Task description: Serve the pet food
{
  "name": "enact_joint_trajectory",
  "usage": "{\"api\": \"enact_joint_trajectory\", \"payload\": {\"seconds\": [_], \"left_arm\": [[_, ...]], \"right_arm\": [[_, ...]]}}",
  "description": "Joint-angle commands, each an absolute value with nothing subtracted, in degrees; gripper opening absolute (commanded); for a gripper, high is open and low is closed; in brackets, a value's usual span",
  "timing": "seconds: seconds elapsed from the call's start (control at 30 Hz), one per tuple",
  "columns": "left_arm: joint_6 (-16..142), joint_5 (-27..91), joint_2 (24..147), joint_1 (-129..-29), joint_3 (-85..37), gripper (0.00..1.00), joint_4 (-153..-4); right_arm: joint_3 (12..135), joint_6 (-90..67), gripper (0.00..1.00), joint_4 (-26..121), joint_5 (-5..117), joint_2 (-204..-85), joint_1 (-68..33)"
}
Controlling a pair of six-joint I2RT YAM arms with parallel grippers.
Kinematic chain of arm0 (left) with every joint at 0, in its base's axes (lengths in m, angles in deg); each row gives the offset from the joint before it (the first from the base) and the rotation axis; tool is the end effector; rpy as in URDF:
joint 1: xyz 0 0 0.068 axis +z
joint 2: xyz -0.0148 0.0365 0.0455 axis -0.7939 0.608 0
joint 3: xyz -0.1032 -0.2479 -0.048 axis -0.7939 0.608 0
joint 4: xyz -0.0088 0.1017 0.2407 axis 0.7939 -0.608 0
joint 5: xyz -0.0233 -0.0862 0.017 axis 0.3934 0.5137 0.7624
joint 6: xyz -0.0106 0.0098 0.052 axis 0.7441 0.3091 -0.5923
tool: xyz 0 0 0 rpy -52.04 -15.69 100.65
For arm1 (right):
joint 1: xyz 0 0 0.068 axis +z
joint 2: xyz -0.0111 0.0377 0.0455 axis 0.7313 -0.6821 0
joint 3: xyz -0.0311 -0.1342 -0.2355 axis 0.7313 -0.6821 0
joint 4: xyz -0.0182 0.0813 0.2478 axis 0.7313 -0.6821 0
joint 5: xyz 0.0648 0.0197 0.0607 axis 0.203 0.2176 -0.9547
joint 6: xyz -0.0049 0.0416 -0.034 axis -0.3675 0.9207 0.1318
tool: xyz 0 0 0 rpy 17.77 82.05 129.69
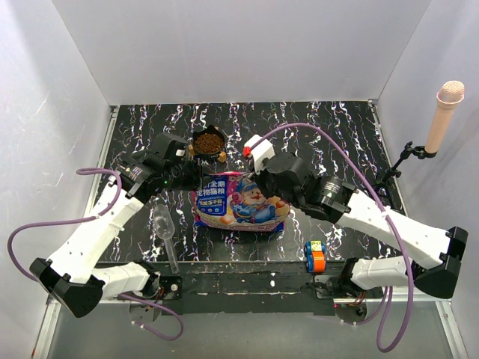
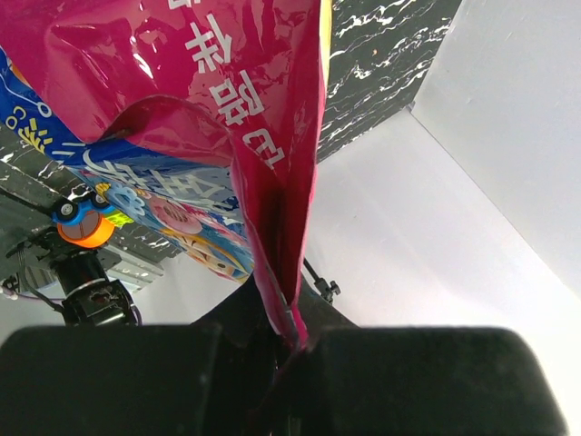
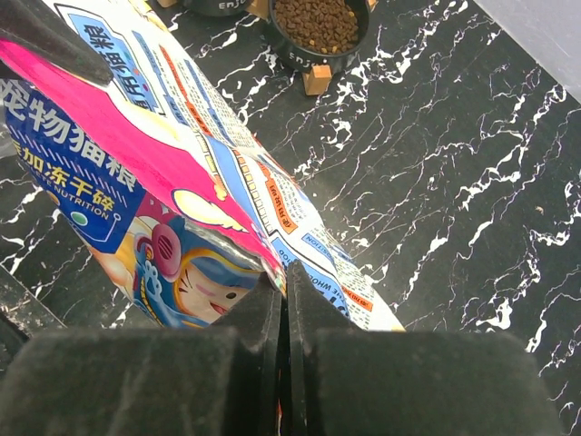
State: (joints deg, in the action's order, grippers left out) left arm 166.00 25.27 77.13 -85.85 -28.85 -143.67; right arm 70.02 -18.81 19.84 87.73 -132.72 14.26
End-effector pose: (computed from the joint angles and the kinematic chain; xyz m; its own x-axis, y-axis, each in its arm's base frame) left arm 0.1769 -0.1173 0.3730 -0.2378 -0.9323 0.2725 -0.8347 0.0526 -0.5481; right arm 0.1407 0.2261 0.3868 -0.1992 -0.3881 -0.8998 -0.6271 0.7561 -0.1873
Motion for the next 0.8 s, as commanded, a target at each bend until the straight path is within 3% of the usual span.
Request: {"api": "enact_joint_trajectory", "payload": {"seconds": [0.0,0.03,0.07,0.1,0.23,0.27,0.3,0.33,0.53,0.57,0.6,0.77], "left_arm": [[171.05,18.74,71.73,-84.11,-30.99,0.00,-150.17],[171.05,18.74,71.73,-84.11,-30.99,0.00,-150.26],[171.05,18.74,71.73,-84.11,-31.07,0.00,-150.17],[171.05,18.74,71.82,-84.11,-31.07,0.00,-150.17],[171.32,18.83,71.74,-84.02,-30.90,0.00,-150.08],[171.32,18.83,71.73,-84.02,-30.81,0.00,-150.08],[171.40,18.83,71.73,-84.02,-30.81,0.00,-150.08],[171.40,18.92,71.73,-84.02,-30.81,0.00,-150.08],[171.67,18.65,71.38,-83.93,-30.46,0.00,-149.99],[171.75,18.57,71.30,-83.93,-30.46,0.00,-150.08],[171.76,18.57,71.21,-83.84,-30.37,0.00,-150.17],[171.76,18.83,71.38,-83.75,-30.28,0.00,-149.91]], "right_arm": [[68.81,-23.24,0.01,12.23,106.53,-127.63,8.12],[68.72,-23.33,0.01,11.97,106.44,-127.45,7.59],[68.72,-23.42,0.20,11.53,106.18,-127.27,7.15],[68.55,-23.42,0.26,11.18,105.92,-126.92,6.89],[66.70,-25.17,0.25,12.23,105.47,-125.17,5.48],[66.44,-25.44,0.20,12.23,105.21,-124.90,5.22],[66.26,-25.70,0.06,12.06,105.04,-124.64,5.04],[66.00,-26.05,0.01,11.88,105.12,-124.46,5.04],[63.98,-27.46,0.01,13.29,106.00,-121.91,4.08],[63.80,-27.55,0.06,12.94,105.30,-121.65,3.46],[63.54,-27.55,0.21,12.67,105.30,-121.30,2.93],[61.69,-28.25,0.22,13.11,105.30,-119.28,1.26]]}}
